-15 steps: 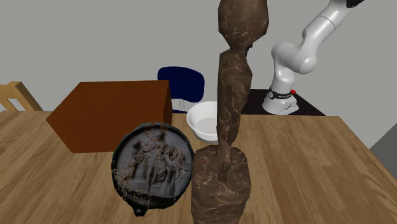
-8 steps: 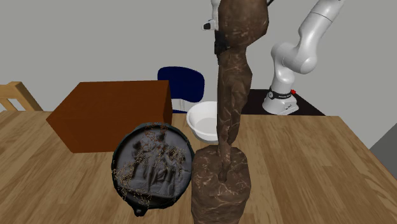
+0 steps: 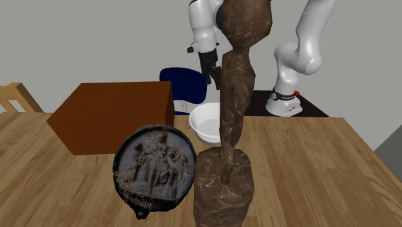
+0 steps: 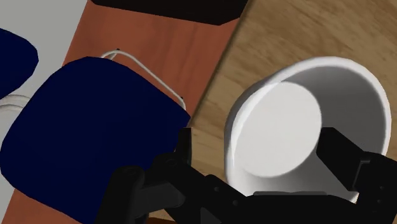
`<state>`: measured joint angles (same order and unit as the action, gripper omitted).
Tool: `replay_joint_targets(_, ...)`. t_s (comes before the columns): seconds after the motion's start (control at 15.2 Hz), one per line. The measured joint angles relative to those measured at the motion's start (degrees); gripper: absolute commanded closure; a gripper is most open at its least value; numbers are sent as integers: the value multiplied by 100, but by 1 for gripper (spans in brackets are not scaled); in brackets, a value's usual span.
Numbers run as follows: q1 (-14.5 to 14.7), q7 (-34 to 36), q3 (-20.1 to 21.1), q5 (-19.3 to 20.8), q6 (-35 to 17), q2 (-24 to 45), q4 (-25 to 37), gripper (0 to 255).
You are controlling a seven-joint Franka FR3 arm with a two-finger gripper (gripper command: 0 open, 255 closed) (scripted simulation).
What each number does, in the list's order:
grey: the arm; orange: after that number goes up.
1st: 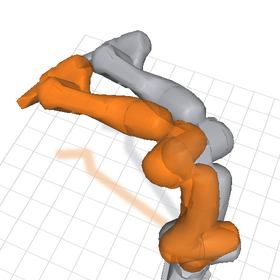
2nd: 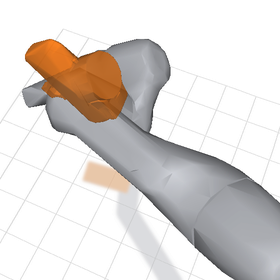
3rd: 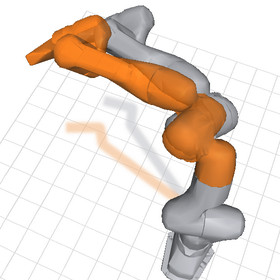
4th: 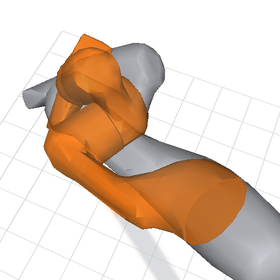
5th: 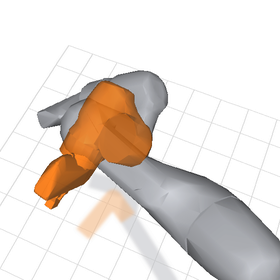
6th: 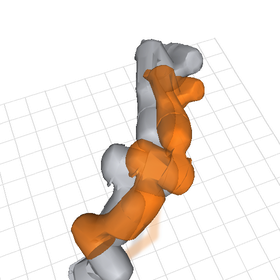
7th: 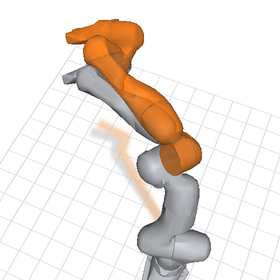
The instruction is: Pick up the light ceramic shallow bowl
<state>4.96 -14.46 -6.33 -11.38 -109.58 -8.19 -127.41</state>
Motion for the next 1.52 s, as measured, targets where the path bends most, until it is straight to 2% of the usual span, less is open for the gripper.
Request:
replay_joint_targets(0.4,51,-596,9,-594,-107,1476,1001,0)
replay_joint_targets(0.92,62,-809,59,-782,-545,1967,980,0)
replay_joint_targets(0.99,62,-821,60,-788,-574,1984,967,255)
replay_joint_targets(1.52,60,-832,60,-801,-608,1999,959,255)
